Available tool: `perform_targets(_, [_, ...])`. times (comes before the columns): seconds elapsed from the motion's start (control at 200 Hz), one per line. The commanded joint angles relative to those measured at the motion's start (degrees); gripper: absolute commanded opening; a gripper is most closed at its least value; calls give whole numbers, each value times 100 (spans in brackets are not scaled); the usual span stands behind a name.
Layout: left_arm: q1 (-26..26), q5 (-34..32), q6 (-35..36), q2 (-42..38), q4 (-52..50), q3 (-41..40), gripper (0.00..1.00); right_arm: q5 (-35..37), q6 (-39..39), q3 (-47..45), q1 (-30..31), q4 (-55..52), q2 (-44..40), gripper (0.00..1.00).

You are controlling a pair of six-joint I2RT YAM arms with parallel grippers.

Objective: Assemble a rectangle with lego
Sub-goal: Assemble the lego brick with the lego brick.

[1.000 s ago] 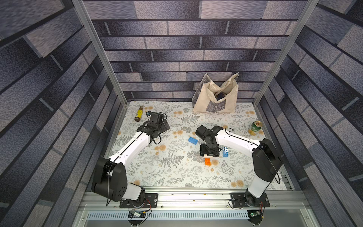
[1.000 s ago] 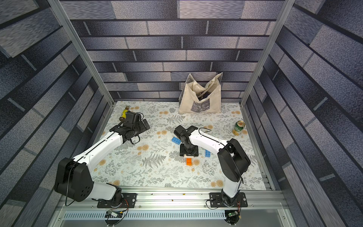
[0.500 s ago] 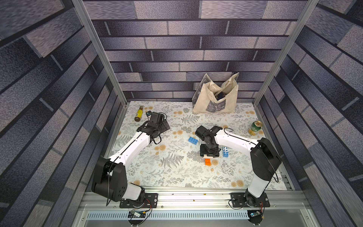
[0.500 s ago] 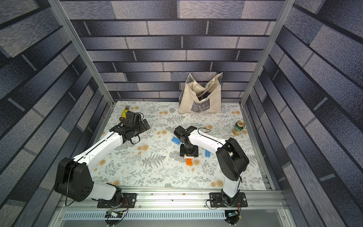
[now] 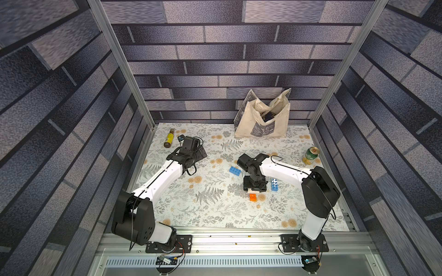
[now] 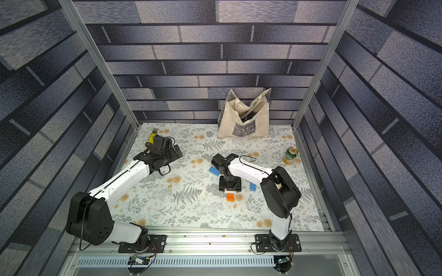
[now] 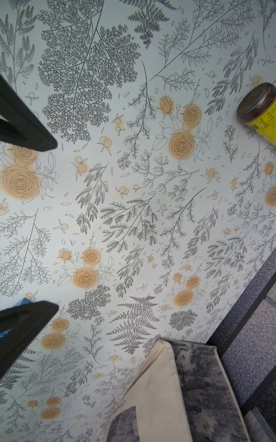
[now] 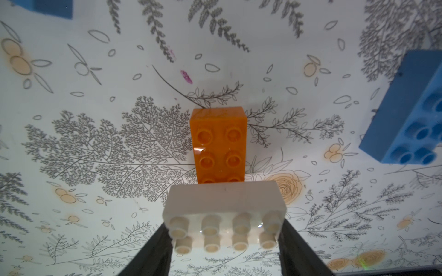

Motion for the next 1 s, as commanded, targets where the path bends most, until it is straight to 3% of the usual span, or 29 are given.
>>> perform_targets(0.0, [19, 49, -41, 22, -44, 36, 100, 105, 83, 36, 43, 45, 106, 17])
perform_targets(0.992, [23, 67, -42, 23, -53, 44, 100, 150, 30, -287, 36, 164, 154, 17])
